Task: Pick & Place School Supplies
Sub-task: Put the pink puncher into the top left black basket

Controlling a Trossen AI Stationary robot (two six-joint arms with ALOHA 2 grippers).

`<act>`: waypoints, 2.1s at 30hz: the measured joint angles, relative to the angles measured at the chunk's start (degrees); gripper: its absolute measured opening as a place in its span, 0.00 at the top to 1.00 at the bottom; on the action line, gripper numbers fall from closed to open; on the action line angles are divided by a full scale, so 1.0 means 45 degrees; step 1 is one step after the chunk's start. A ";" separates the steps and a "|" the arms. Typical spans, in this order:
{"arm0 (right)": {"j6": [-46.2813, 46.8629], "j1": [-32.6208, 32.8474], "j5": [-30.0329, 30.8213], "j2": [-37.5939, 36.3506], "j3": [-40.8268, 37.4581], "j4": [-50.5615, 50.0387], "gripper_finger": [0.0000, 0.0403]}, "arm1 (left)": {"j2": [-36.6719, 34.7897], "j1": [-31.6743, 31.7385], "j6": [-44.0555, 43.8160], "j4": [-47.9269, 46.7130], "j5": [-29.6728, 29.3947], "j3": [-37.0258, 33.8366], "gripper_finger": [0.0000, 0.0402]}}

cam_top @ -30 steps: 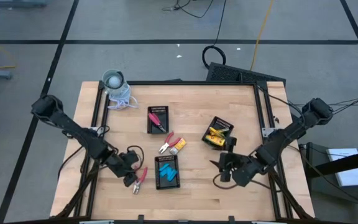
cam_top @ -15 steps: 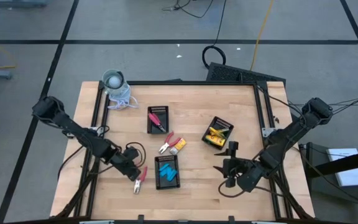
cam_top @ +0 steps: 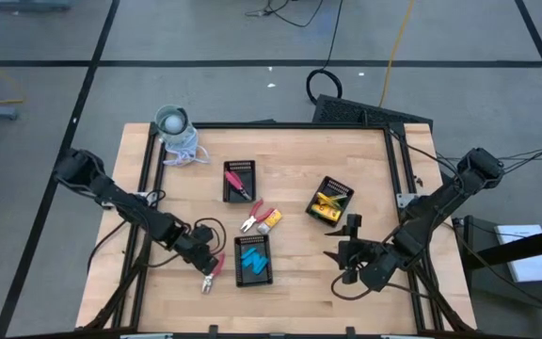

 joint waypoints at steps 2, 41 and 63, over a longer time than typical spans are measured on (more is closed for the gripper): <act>0.0014 0.0000 0.0027 0.0000 0.0000 -0.0032 0.44 | 0.0014 0.0080 -0.0018 0.0025 0.0008 -0.0006 0.60; 0.0162 -0.0291 0.0335 0.0000 0.0000 -0.0044 0.51 | -0.5016 0.2285 0.6738 -0.2608 -0.6225 0.0053 0.91; 0.0034 -0.0544 0.0301 0.0000 0.0000 0.0051 0.51 | -0.0666 1.0031 2.1262 -0.2117 -0.2566 0.3760 0.91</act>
